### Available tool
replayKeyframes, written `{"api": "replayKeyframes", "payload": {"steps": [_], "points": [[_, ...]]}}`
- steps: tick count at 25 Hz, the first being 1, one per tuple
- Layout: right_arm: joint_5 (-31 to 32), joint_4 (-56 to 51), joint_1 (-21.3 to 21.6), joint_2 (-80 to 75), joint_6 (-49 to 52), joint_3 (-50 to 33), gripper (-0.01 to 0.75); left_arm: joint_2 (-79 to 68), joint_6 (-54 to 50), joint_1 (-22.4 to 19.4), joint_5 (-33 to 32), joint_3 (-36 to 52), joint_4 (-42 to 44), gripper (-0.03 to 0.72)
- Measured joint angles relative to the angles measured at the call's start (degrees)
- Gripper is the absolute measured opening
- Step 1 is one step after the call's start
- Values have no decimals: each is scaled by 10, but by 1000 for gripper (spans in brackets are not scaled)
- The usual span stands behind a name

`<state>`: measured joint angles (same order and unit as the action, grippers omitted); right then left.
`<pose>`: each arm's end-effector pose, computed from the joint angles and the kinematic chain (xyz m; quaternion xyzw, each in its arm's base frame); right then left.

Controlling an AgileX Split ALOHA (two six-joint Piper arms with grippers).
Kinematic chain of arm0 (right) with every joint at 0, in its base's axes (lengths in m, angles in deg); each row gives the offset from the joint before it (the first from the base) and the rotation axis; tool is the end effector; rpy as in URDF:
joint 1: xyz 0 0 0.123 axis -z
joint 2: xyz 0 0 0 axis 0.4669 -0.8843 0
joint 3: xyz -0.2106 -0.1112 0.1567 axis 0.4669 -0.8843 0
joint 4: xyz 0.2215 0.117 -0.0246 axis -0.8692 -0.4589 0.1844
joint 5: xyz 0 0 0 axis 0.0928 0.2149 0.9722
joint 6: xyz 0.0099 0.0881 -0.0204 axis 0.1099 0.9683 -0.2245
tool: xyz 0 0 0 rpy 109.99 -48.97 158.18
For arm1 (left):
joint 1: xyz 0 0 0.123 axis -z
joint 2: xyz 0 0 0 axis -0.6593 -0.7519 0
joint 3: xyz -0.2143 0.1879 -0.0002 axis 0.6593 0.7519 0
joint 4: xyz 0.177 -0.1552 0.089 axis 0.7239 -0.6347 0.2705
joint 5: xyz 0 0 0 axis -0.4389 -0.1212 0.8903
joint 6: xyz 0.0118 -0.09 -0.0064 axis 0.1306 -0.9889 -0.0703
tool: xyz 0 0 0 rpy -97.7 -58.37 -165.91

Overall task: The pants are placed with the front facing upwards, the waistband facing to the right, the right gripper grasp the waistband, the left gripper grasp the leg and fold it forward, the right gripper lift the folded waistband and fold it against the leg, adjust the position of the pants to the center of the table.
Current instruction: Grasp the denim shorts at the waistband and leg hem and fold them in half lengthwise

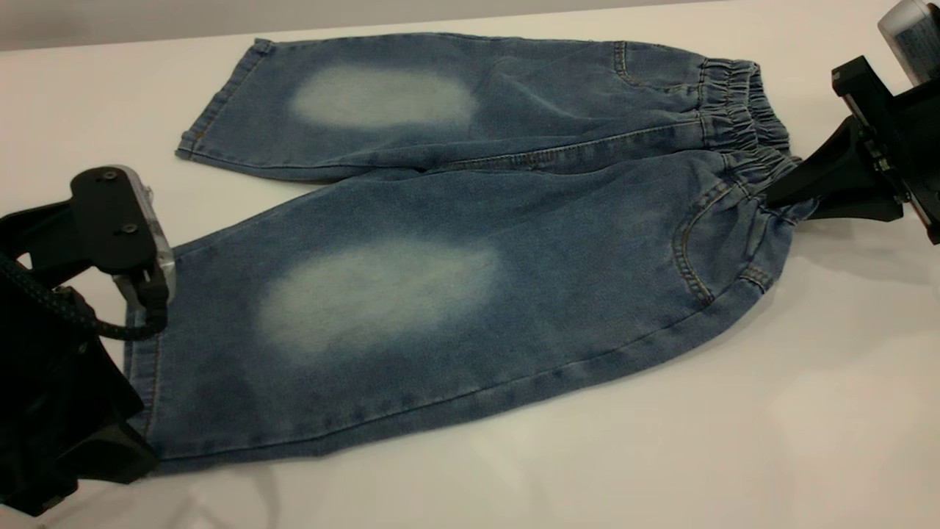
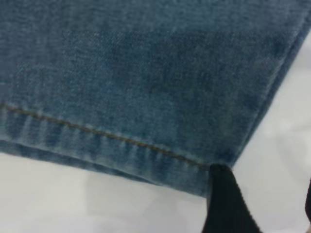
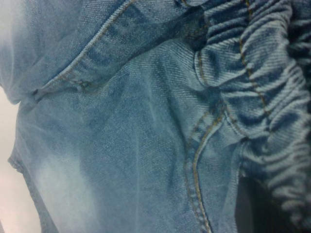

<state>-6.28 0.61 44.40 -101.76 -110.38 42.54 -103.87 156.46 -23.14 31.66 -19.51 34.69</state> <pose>0.3257 -0.0269 0.0359 0.1984 0.8910 0.3976 0.0936 0.1818 -0.0718 0.0853 0.4789 0.8714 -0.0476 0.0954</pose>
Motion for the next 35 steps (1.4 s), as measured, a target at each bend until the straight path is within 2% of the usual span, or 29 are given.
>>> {"api": "replayKeyframes", "payload": {"steps": [9, 25, 32, 35], "points": [[3, -1, 0, 0, 0, 0, 48, -78, 0, 0, 68, -1, -2, 372], [4, -6, 0, 0, -2, 0, 51, -85, 5, 1, 69, -1, -2, 372], [4, -11, 0, 0, -10, 0, 53, -95, 5, 55, 88, -1, -2, 372], [7, -11, 0, 0, -10, 0, 53, -106, 5, 57, 104, -1, -2, 372]]}}
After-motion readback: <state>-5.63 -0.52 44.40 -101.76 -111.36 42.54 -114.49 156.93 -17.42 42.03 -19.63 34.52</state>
